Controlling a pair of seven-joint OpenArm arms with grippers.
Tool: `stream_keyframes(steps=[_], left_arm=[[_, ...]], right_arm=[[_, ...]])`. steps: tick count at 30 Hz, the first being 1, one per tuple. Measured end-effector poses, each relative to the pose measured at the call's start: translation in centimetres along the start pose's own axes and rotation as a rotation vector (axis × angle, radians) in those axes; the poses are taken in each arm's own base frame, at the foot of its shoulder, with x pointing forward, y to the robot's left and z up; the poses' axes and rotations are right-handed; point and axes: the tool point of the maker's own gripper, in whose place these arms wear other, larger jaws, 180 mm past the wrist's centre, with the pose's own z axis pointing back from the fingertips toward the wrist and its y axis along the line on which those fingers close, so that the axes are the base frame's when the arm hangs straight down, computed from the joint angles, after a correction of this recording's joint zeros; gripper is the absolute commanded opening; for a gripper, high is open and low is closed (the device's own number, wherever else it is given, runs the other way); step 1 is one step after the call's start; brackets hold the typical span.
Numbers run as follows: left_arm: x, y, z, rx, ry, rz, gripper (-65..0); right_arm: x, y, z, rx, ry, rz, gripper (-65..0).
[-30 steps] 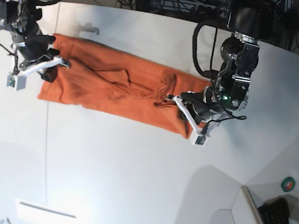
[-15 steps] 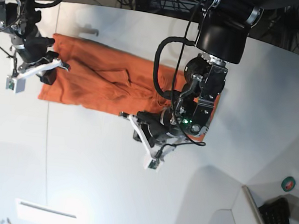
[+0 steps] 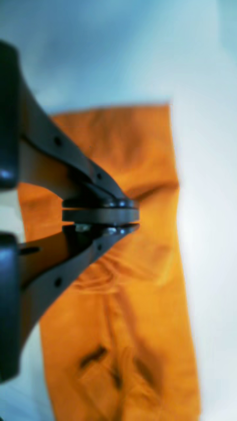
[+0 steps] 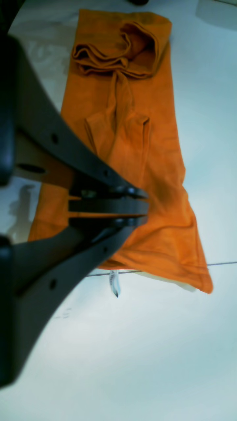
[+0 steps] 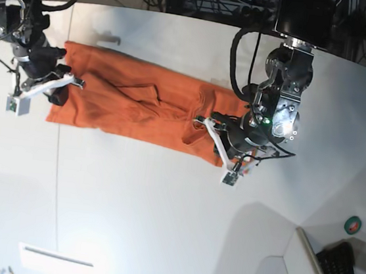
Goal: Layout the t-shirt on the table in an organized manner, then fold the t-shirt properly
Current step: 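Release the fabric and move the left gripper back over the strip, then grasp both ends of the orange strip with the left and right grippers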
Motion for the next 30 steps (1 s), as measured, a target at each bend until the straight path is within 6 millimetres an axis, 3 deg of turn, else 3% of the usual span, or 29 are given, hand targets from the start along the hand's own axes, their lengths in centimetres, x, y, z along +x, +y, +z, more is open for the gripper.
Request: stream_keyframes(steps=[3, 16, 22, 26, 30], left_arm=[[-1.0, 0.3, -1.1, 0.013, 0.052, 0.017, -65.0], [2.8, -3.8, -4.5, -0.082, 0.070, 0.073, -65.0], [0.7, -5.2, -6.1, -0.112, 0.109, 0.091, -65.0], [0.6, -5.2, -5.4, -0.106, 0.078, 0.091, -65.0], [1.9, -3.8, -2.0, -0.080, -0.025, 0.062, -65.0]], right_arm=[[0.0, 0.1, 0.0, 0.003, 0.000, -0.001, -65.0], [-0.1, 0.1, 0.0, 0.001, 0.001, -0.001, -65.0], [0.0, 0.0, 0.0, 0.000, 0.001, -0.001, -65.0], [0.0, 0.0, 0.0, 0.000, 0.001, -0.001, -65.0], [0.0, -0.1, 0.0, -0.002, 0.001, 0.002, -65.0]])
